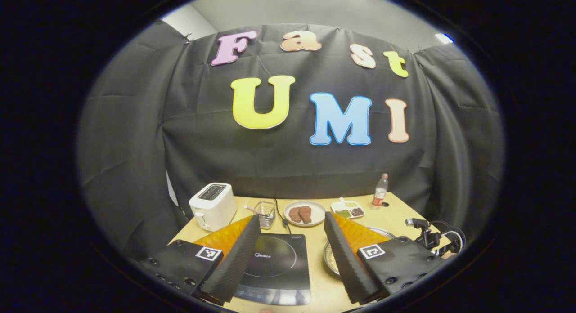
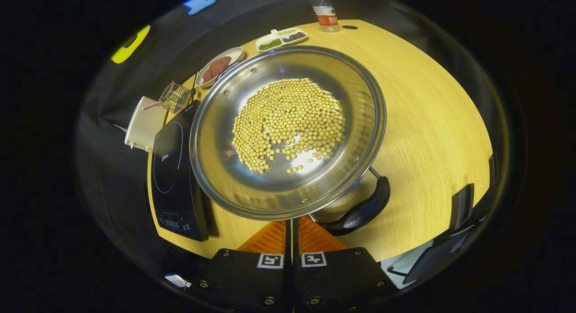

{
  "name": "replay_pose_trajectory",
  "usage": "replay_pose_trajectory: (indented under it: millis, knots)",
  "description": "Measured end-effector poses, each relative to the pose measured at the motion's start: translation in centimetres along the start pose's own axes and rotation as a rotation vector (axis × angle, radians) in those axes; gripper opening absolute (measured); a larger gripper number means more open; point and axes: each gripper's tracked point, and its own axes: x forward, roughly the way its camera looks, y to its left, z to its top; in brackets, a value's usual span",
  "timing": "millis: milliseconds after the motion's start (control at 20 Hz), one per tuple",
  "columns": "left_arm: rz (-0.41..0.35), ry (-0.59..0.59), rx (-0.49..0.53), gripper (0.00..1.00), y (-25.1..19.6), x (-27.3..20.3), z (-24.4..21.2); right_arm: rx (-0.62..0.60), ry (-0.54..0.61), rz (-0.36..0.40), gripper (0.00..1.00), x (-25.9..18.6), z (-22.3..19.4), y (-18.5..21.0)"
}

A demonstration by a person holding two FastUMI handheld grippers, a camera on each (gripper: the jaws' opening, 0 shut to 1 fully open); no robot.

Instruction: First push the handle of the pot to place it horizontally, then grasp the pot with both hands and set it on the induction cooktop.

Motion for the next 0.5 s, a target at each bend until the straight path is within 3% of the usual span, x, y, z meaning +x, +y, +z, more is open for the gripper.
replay_pose_trajectory:
  millis: [150, 350, 500]
  knots:
    - [-0.007, 0.009, -0.01, 0.95, -2.6, 0.6, 0.2, -0.037, 0.011, -0.007, 0.01, -0.4, 0.6, -1.5]
    - [-0.009, 0.021, -0.017, 0.92, -4.8, 1.2, 0.2, -0.098, 0.02, -0.01, 0.01, -0.8, 1.4, -2.9]
    - [-0.009, 0.042, -0.015, 0.98, -5.8, 1.5, -0.7, -0.117, 0.025, -0.014, 0.01, -1.1, 2.0, -4.1]
